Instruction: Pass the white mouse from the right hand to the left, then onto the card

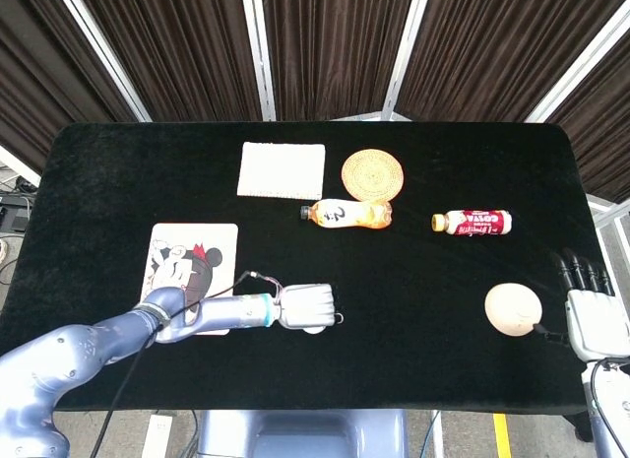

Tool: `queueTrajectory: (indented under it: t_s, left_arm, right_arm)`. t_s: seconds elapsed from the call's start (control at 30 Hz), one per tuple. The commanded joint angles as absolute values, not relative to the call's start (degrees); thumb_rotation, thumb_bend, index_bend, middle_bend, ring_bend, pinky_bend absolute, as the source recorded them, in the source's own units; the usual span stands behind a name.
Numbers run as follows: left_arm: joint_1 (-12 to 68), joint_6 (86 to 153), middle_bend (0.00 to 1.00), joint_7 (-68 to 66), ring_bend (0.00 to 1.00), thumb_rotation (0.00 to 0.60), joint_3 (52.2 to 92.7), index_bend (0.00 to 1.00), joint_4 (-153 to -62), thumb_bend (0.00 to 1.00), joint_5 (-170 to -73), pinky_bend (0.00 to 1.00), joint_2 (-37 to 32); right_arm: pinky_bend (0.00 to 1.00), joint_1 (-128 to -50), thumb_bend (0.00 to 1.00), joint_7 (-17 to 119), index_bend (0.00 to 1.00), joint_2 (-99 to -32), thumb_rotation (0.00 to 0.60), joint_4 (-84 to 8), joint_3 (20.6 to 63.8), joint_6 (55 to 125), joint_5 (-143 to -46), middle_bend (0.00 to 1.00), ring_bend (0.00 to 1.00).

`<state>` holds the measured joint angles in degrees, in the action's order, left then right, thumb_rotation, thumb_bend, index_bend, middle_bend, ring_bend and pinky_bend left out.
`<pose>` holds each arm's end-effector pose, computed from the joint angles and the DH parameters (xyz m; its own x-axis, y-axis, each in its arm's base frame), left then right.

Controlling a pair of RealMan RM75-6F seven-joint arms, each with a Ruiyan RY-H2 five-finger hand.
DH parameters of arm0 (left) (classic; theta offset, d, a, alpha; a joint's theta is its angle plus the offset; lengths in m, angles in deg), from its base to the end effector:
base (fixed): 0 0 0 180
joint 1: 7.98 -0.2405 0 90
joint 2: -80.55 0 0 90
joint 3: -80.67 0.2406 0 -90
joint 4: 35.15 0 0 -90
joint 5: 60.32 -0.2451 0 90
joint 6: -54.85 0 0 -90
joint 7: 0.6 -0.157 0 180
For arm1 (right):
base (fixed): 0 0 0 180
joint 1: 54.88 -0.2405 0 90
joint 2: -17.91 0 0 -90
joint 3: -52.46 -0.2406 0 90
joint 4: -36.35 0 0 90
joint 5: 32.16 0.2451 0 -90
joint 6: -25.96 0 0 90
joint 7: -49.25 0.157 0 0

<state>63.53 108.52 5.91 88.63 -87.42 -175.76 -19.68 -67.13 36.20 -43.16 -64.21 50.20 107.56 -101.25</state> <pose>-0.0408 0.3474 -0.1399 0.7804 -0.2855 0.5563 -0.1381 -0.9464 -0.2920 -0.3039 -0.2254 0.1252 0.4860 -0.0734 0.8708 -0.8596 0.1394 0.4915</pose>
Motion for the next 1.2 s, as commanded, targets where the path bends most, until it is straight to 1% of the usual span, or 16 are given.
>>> queueTrajectory:
  t_s: [0.03,0.13,0.2,0.27,0.33,0.43,0.5,0.53,0.83,1.1,1.2]
  left_arm:
    - [62.1,115.5,0.50,7.4,0.45,0.600,92.3,0.67,-88.3,0.22,-178.7,0.41,-14.0]
    - [61.0,119.6,0.50,8.4,0.45,0.600,94.8,0.67,-87.6,0.22,-180.5,0.41,-10.8]
    - [59.5,123.6,0.50,9.0,0.45,0.600,96.7,0.67,-85.9,0.22,-181.8,0.41,-8.3]
    - [56.2,129.2,0.50,10.5,0.45,0.600,99.9,0.68,-81.8,0.22,-183.1,0.41,-4.6]
    - [54.2,132.9,0.50,12.0,0.45,0.600,101.4,0.68,-78.0,0.22,-183.9,0.41,-3.8]
    - [49.4,138.4,0.51,15.2,0.45,0.600,103.3,0.69,-70.3,0.22,-184.0,0.41,-4.4]
    - [47.3,140.3,0.51,16.7,0.45,0.600,104.2,0.69,-65.9,0.22,-184.1,0.41,-5.3]
    - [45.9,141.0,0.51,17.5,0.45,0.600,104.9,0.69,-63.1,0.22,-184.3,0.41,-5.9]
    - [41.2,142.6,0.51,21.7,0.45,0.600,106.7,0.69,-51.9,0.22,-183.9,0.41,-10.5]
    - [40.4,143.1,0.50,22.1,0.45,0.600,107.7,0.69,-47.7,0.22,-183.9,0.41,-13.2]
    - [40.3,142.7,0.46,21.8,0.42,0.600,107.9,0.66,-47.0,0.19,-183.8,0.40,-13.6]
  right_arm:
    - [0.00,-66.9,0.00,35.5,0.01,-43.4,0.600,-64.4,50.1,107.5,-101.4,0.00,0.00]
    - [0.00,-66.8,0.00,34.7,0.01,-43.6,0.600,-64.7,50.0,107.4,-101.5,0.00,0.00]
    - [0.00,-66.7,0.00,34.0,0.01,-43.8,0.600,-64.8,49.9,107.3,-101.5,0.00,0.00]
    - [0.00,-66.7,0.00,32.6,0.01,-44.4,0.600,-65.2,49.8,107.3,-101.4,0.00,0.00]
    - [0.00,-66.7,0.00,31.5,0.01,-44.7,0.600,-65.6,49.6,107.2,-101.1,0.00,0.00]
    - [0.00,-66.9,0.00,29.6,0.01,-45.6,0.600,-66.1,49.1,107.2,-100.8,0.00,0.00]
    - [0.00,-66.9,0.00,28.7,0.01,-45.9,0.600,-66.3,49.0,107.1,-100.7,0.00,0.00]
    - [0.00,-67.0,0.00,28.2,0.01,-46.1,0.600,-66.3,48.9,107.0,-100.7,0.00,0.00]
    - [0.00,-67.0,0.00,27.0,0.01,-46.7,0.600,-66.3,48.3,106.3,-100.2,0.00,0.00]
    - [0.00,-66.8,0.00,26.8,0.01,-46.8,0.600,-66.0,47.9,105.9,-100.2,0.00,0.00]
    - [0.00,-66.8,0.00,26.9,0.01,-46.8,0.600,-66.0,47.8,105.7,-100.1,0.00,0.00]
